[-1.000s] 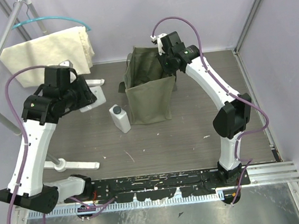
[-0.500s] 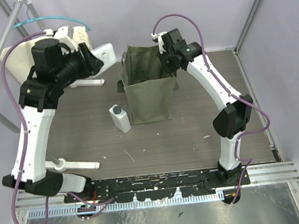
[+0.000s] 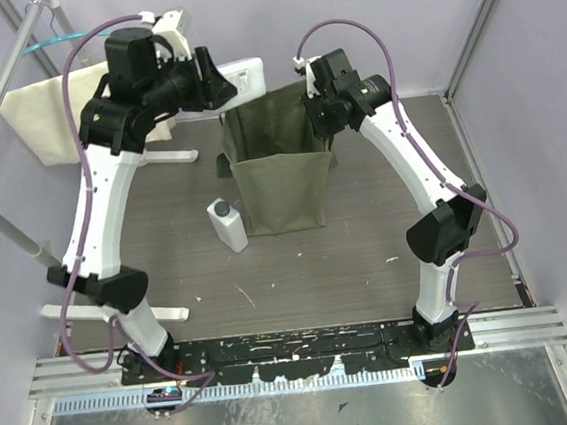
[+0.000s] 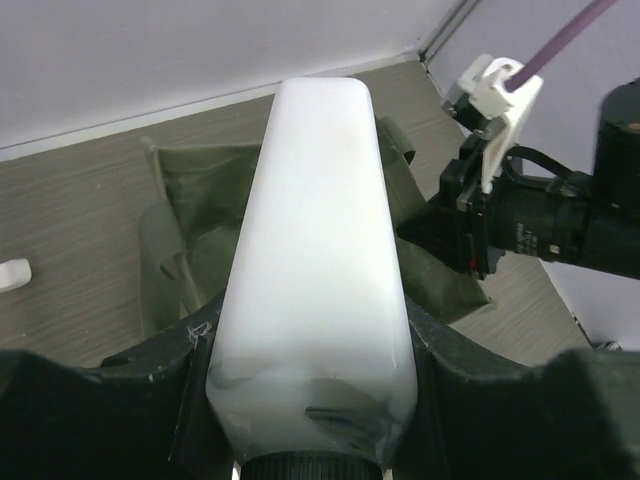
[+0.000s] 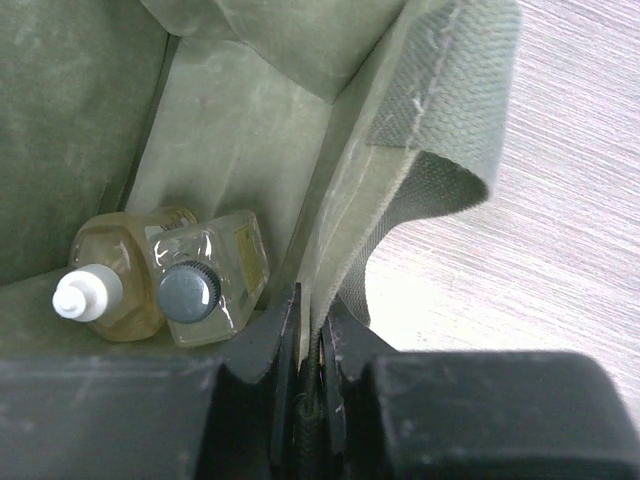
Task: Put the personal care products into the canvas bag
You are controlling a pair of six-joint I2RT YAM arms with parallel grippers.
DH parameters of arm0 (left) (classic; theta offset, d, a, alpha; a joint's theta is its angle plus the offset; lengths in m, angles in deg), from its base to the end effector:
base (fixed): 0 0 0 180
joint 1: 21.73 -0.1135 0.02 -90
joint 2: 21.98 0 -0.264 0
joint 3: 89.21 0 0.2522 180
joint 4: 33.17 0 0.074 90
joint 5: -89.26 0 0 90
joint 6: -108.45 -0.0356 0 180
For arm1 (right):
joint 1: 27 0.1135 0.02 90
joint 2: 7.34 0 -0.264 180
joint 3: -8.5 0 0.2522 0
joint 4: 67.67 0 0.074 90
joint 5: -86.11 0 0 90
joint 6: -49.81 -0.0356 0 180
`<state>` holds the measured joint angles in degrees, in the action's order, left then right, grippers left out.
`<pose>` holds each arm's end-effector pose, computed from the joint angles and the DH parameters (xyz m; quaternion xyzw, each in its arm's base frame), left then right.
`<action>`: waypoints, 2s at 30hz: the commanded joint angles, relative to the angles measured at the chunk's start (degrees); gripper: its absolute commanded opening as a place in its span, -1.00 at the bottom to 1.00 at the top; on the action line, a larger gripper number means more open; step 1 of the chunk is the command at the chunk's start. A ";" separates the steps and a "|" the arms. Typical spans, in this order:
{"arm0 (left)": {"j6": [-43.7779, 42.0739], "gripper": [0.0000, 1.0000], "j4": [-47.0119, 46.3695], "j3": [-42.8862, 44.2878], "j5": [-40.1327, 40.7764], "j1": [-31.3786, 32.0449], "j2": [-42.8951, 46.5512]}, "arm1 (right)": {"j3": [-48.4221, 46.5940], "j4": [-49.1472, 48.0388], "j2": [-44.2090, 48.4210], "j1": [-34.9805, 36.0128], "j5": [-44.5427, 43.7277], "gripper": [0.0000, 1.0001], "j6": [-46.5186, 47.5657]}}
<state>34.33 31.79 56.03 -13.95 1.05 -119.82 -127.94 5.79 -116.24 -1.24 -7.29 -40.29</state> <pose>0.3014 -0.1354 0.5279 0.1161 0.7959 -0.2819 0.5232 0.3660 0.1743 0.4012 -0.1949 0.9059 0.0571 0.3717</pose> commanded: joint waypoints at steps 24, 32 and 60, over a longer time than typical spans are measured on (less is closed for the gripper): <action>1.38 -1.00 16.75 9.89 4.66 0.90 -15.75 | 4.97 -3.76 9.61 -0.08 -0.38 -0.64 -1.75; 2.23 -1.00 16.78 16.41 6.19 0.86 -22.35 | 6.65 -4.69 10.19 0.08 0.59 -0.64 -2.13; 2.23 -0.45 15.18 14.29 4.93 0.87 -34.07 | 7.28 -5.75 7.26 0.20 0.94 -0.63 -1.93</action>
<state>36.27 50.78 69.47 -7.70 2.10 -154.88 -120.57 1.44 -108.98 -1.24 -6.87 -41.93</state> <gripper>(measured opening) 0.548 0.182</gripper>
